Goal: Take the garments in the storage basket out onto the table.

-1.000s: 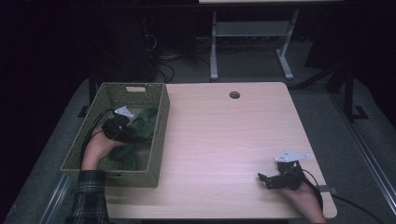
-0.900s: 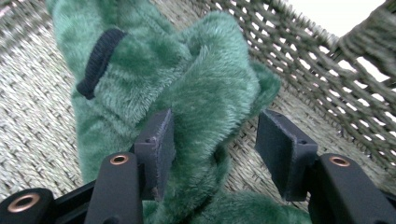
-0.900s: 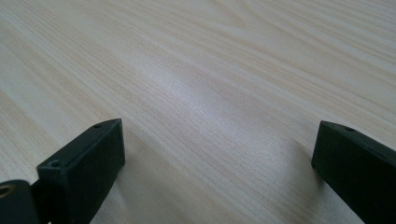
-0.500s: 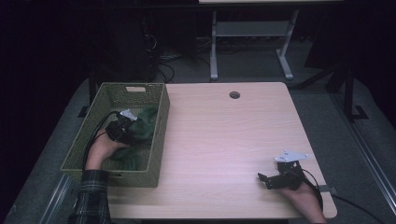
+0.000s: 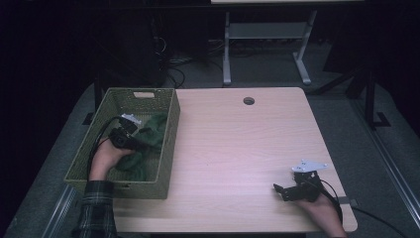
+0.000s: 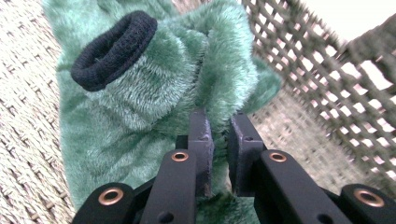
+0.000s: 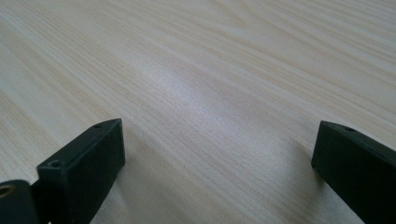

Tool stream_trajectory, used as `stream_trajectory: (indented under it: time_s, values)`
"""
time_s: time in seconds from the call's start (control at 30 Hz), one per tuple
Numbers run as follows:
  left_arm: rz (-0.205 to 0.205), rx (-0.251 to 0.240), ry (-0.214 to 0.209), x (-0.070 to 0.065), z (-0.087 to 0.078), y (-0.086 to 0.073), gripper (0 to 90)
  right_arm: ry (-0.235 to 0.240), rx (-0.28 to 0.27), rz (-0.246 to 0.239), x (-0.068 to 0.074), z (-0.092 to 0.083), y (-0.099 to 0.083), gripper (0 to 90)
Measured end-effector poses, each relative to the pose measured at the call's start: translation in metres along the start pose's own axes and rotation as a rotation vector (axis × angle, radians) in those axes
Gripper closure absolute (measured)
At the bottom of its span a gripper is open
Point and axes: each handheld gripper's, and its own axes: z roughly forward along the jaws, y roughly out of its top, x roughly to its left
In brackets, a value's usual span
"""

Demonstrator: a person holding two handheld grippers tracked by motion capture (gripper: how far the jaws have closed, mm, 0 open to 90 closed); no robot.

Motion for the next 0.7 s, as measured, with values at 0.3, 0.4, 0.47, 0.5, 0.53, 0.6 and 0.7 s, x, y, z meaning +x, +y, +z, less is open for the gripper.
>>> stream_trajectory:
  time_s: [0.3, 0.4, 0.47, 0.5, 0.53, 0.6, 0.7]
  values:
    - [-0.052, -0.100, -0.035, 0.002, -0.021, -0.001, 81.5, 0.000, 0.000, 0.000, 0.000, 0.000, 0.000, 2.3]
    - [-0.072, -0.147, -0.053, 0.002, -0.029, -0.001, 81.9, 0.000, 0.000, 0.000, 0.000, 0.000, 0.000, 2.3]
    - [-0.079, -0.171, -0.065, 0.002, -0.034, -0.002, 81.9, 0.000, 0.000, 0.000, 0.000, 0.000, 0.000, 2.3]
    - [-0.080, -0.180, -0.067, 0.002, -0.037, -0.002, 81.9, 0.000, 0.000, 0.000, 0.000, 0.000, 0.000, 2.3]
    - [-0.089, -0.193, -0.070, 0.002, -0.039, -0.002, 81.9, 0.000, 0.000, 0.000, 0.000, 0.000, 0.000, 2.3]
    - [-0.094, -0.213, -0.079, 0.002, -0.042, -0.002, 81.9, 0.000, 0.001, 0.000, 0.000, 0.000, 0.000, 2.3]
    - [-0.106, -0.244, -0.090, 0.002, -0.048, -0.003, 83.0, 0.000, 0.000, 0.000, 0.000, 0.000, 0.000, 2.3]
